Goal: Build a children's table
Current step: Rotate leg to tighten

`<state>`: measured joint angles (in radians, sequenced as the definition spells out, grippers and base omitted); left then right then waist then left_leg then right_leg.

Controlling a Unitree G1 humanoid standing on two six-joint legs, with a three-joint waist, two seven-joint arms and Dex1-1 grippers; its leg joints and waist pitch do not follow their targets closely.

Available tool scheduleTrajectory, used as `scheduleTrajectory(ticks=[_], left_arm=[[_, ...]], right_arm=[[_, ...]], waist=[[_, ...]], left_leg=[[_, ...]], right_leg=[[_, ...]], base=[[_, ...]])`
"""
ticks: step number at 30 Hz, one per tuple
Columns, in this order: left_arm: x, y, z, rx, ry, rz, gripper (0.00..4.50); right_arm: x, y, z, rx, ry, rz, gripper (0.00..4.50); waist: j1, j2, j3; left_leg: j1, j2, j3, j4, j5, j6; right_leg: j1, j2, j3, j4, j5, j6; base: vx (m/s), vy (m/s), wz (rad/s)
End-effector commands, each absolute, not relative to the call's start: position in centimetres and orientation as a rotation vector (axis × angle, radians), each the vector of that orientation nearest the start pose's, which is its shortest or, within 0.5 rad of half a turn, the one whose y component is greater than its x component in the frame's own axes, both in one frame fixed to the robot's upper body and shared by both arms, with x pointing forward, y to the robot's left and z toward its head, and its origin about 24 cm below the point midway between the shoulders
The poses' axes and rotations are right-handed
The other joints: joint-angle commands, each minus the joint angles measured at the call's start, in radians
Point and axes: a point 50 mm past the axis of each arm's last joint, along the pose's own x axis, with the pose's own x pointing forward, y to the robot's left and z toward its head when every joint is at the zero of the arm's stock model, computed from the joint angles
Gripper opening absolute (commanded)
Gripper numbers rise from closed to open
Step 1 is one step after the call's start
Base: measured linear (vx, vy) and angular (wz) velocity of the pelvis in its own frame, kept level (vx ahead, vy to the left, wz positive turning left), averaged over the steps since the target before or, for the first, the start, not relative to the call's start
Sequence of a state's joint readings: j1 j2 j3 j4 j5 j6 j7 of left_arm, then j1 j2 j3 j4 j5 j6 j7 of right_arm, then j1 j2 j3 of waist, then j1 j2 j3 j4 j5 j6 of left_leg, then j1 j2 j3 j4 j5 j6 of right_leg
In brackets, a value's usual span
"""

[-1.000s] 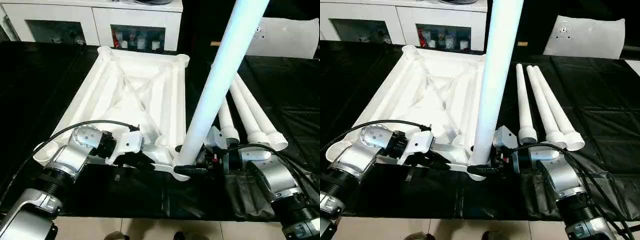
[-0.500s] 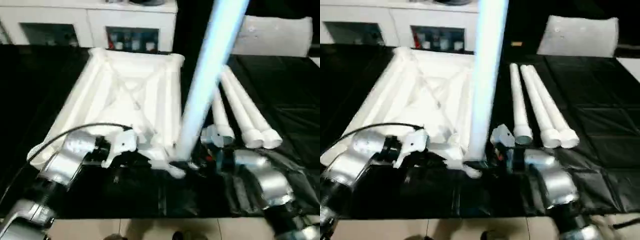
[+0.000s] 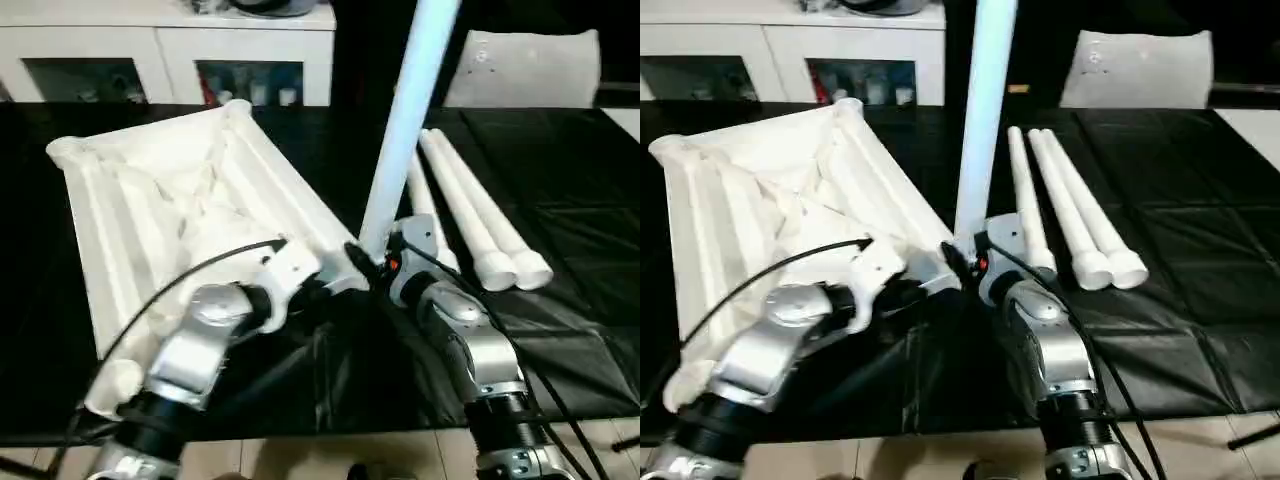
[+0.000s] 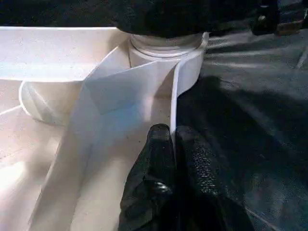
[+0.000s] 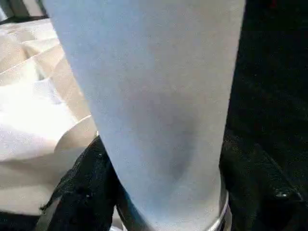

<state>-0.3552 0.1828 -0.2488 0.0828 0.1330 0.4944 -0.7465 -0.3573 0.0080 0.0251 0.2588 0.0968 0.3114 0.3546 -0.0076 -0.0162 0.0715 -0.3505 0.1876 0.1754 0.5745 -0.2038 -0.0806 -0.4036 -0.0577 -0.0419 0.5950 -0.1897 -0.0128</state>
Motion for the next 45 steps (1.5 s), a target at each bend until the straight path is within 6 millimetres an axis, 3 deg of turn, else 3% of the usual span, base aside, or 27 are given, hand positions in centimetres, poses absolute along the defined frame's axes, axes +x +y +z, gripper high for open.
scheduleTrajectory(ticks=[1, 3, 9, 13, 19, 21, 24, 30, 31, 34, 41, 45], left_arm=[[29.4, 6.4, 6.9, 0.303, 0.280, -0.926, 0.00], [29.6, 7.1, 6.8, 0.326, 0.290, -0.919, 0.00], [29.8, 9.3, 6.0, 0.392, 0.322, -0.957, 0.00], [29.5, 11.2, 5.8, 0.438, 0.310, -1.091, 0.00], [28.9, 12.8, 5.8, 0.489, 0.328, -1.304, 0.00], [28.6, 13.4, 5.9, 0.499, 0.341, -1.392, 0.00], [28.5, 14.0, 6.1, 0.520, 0.357, -1.468, 0.00], [28.5, 14.5, 6.2, 0.550, 0.387, -1.589, 0.00], [28.6, 14.4, 6.2, 0.566, 0.384, -1.609, 0.00], [28.7, 14.4, 6.3, 0.575, 0.387, -1.635, 0.00], [28.9, 14.5, 6.3, 0.599, 0.387, -1.671, 0.00], [29.0, 14.7, 6.2, 0.603, 0.391, -1.672, 0.00]], right_arm=[[28.9, -4.5, 3.3, 0.188, 0.317, 0.714, 3.28], [28.9, -5.3, 3.4, 0.180, 0.304, 0.708, 3.56], [28.8, -8.2, 4.1, 0.132, 0.238, 0.744, 4.12], [28.5, -11.2, 5.0, 0.055, 0.189, 0.853, 4.44], [28.0, -13.6, 5.7, -0.053, 0.191, 1.020, 4.44], [27.9, -14.2, 6.0, -0.078, 0.199, 1.093, 4.44], [27.8, -14.6, 6.1, -0.093, 0.216, 1.166, 4.44], [27.3, -14.5, 5.7, -0.183, 0.276, 1.341, 3.99], [27.3, -14.4, 5.6, -0.193, 0.281, 1.361, 3.74], [27.4, -14.2, 5.6, -0.201, 0.283, 1.382, 3.63], [27.6, -13.8, 5.7, -0.215, 0.279, 1.431, 2.89], [27.6, -13.6, 5.7, -0.208, 0.277, 1.445, 2.77]], waist=[[0.004, -0.007, -0.047], [0.007, -0.005, -0.048], [0.013, -0.007, -0.043], [0.012, -0.009, -0.041], [0.016, -0.007, -0.047], [0.018, -0.004, -0.051], [0.023, -0.006, -0.053], [0.038, -0.007, -0.048], [0.041, -0.007, -0.048], [0.043, -0.007, -0.049], [0.045, -0.008, -0.049], [0.045, -0.009, -0.049]], left_leg=[[-0.008, 0.034, -0.009, -0.064, -0.133, 0.060], [-0.009, 0.033, -0.006, -0.063, -0.111, 0.073], [-0.007, 0.035, -0.009, -0.067, -0.173, 0.069], [-0.009, 0.035, -0.010, -0.068, -0.188, 0.075], [-0.007, 0.038, -0.007, -0.062, -0.135, 0.097], [-0.001, 0.040, -0.005, -0.059, -0.104, 0.110], [-0.002, 0.041, -0.003, -0.056, -0.062, 0.137], [0.001, 0.042, 0.000, -0.056, -0.094, 0.123], [0.002, 0.044, 0.000, -0.056, -0.097, 0.116], [0.001, 0.044, -0.001, -0.057, -0.098, 0.106], [0.000, 0.045, -0.001, -0.057, -0.100, 0.099], [0.000, 0.045, -0.001, -0.057, -0.096, 0.101]], right_leg=[[0.041, -0.067, 0.048, -0.075, -0.240, -0.171], [0.045, -0.067, 0.047, -0.073, -0.188, -0.189], [0.043, -0.068, 0.046, -0.084, -0.293, -0.161], [0.045, -0.069, 0.046, -0.087, -0.326, -0.150], [0.046, -0.070, 0.045, -0.075, -0.228, -0.195], [0.044, -0.069, 0.045, -0.064, -0.137, -0.233], [0.050, -0.069, 0.044, -0.051, -0.028, -0.272], [0.049, -0.071, 0.043, -0.054, -0.090, -0.274], [0.049, -0.073, 0.044, -0.054, -0.093, -0.273], [0.050, -0.073, 0.044, -0.053, -0.096, -0.274], [0.053, -0.074, 0.043, -0.050, -0.084, -0.274], [0.052, -0.073, 0.043, -0.049, -0.074, -0.279]], base=[[0.000, 0.000, 0.00], [0.000, 0.000, 0.00], [0.000, 0.000, 0.00], [0.000, 0.000, 0.00], [0.000, 0.000, 0.00], [0.000, 0.000, 0.00], [0.000, 0.000, 0.00], [0.000, 0.000, 0.00], [0.000, 0.000, 0.00], [0.000, 0.000, 0.00], [0.000, 0.000, 0.00], [0.000, 0.000, 0.00]])
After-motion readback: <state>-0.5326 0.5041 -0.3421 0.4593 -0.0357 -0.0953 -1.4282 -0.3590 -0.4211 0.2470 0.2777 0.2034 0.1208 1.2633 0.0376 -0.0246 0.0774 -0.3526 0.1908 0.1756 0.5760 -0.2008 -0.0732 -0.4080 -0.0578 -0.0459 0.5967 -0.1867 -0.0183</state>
